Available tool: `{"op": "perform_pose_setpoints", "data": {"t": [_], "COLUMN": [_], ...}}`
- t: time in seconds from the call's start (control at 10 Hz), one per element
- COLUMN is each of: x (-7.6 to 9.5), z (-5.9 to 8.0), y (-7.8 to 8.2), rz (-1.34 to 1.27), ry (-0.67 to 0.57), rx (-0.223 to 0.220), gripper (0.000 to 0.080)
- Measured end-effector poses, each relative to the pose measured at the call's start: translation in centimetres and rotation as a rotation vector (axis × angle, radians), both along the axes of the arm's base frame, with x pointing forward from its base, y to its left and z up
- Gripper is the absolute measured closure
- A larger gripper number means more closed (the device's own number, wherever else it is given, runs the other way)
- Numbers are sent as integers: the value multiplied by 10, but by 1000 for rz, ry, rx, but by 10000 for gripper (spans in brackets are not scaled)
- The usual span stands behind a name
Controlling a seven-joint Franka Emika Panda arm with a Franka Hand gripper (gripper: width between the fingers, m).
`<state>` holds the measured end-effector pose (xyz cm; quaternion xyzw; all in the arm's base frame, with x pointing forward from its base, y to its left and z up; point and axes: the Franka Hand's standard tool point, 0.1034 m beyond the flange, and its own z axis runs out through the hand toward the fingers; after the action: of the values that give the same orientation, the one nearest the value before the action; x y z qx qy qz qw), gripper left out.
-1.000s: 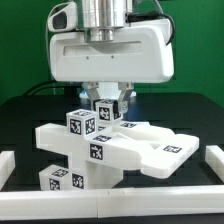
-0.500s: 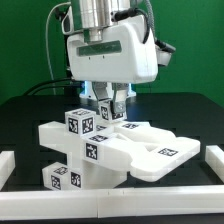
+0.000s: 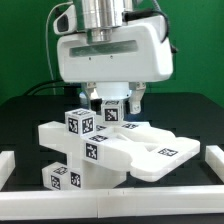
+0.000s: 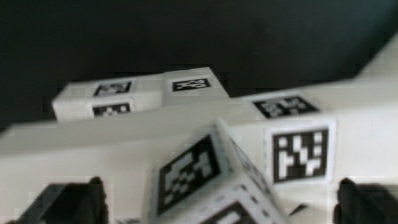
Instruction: Assemble chair
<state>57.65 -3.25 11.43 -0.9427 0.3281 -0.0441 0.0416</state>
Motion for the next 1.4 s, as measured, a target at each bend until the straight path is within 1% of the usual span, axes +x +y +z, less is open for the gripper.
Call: {"op": "perform_pose_setpoints", "data": {"t": [0.2, 0.5, 0.6, 0.7, 0.8, 0.9, 1.0, 1.2, 1.4], "x": [0, 0, 1, 1, 1, 1, 1, 0, 1], "z": [0, 0, 0, 0, 0, 0, 0, -1, 0], "y": [-1, -3, -5, -4, -4, -4, -3, -3, -4], "rz": [224, 412, 434, 388, 391, 347, 256, 119, -150], "ry": [-9, -17, -18, -16, -16, -15, -11, -2, 14], "rx": [-30, -56, -62, -56, -57, -51, -40, -23, 9], "gripper": [153, 151, 151, 266, 401, 401, 515, 515, 515]}}
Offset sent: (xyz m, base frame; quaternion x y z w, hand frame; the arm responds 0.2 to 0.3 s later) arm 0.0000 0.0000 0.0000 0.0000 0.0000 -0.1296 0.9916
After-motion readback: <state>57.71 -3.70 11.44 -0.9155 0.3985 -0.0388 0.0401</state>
